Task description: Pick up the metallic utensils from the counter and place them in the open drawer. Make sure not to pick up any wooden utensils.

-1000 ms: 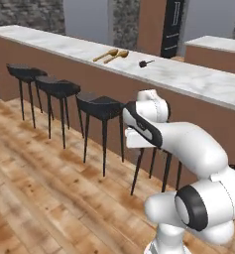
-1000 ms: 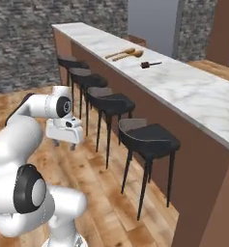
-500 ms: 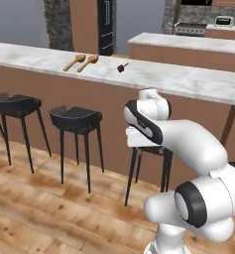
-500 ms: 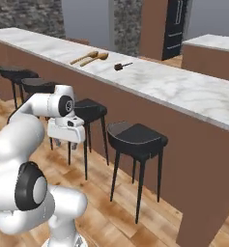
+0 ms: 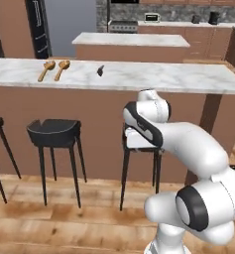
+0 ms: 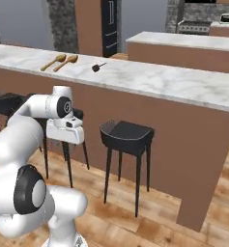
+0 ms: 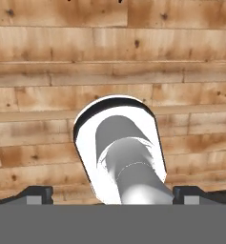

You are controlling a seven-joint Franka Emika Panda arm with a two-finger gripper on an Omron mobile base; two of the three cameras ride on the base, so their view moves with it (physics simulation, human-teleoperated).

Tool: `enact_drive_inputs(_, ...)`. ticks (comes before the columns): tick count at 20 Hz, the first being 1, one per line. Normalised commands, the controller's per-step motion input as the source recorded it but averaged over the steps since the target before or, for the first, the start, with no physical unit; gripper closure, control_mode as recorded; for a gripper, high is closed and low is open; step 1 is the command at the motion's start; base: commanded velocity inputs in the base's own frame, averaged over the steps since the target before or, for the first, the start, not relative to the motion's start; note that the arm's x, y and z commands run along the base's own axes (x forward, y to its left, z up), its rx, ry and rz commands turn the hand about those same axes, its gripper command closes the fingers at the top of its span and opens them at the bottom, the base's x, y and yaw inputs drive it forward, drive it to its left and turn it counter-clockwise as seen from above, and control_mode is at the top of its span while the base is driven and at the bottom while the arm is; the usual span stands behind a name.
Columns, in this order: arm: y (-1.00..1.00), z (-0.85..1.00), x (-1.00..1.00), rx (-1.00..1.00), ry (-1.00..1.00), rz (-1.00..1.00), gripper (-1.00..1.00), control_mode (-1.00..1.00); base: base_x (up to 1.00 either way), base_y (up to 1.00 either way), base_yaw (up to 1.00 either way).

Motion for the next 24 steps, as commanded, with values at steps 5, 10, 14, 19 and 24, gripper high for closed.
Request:
enact_drive_inputs(5, 0.00, 0.00, 0.00, 0.00, 0.00, 0.00, -1.00, 1.00, 0.08, 0.77, -0.61)
enact_drive_inputs(10, 0.00, 0.00, 0.00, 0.00, 0.00, 0.00, -1.00, 1.00, 0.00, 0.97, -0.42)
enact_drive_inputs(14, 0.00, 0.00, 0.00, 0.00, 0.00, 0.00, -1.00, 1.00, 0.00, 1.00, -0.27)
enact_drive_inputs(19, 0.00, 0.00, 0.00, 0.00, 0.00, 0.00, -1.00, 1.00, 0.01, 0.83, -0.11)
enact_drive_inputs(24, 0.00, 0.00, 0.00, 0.00, 0.00, 0.00, -1.00, 1.00, 0.37, 0.28, 0.00)
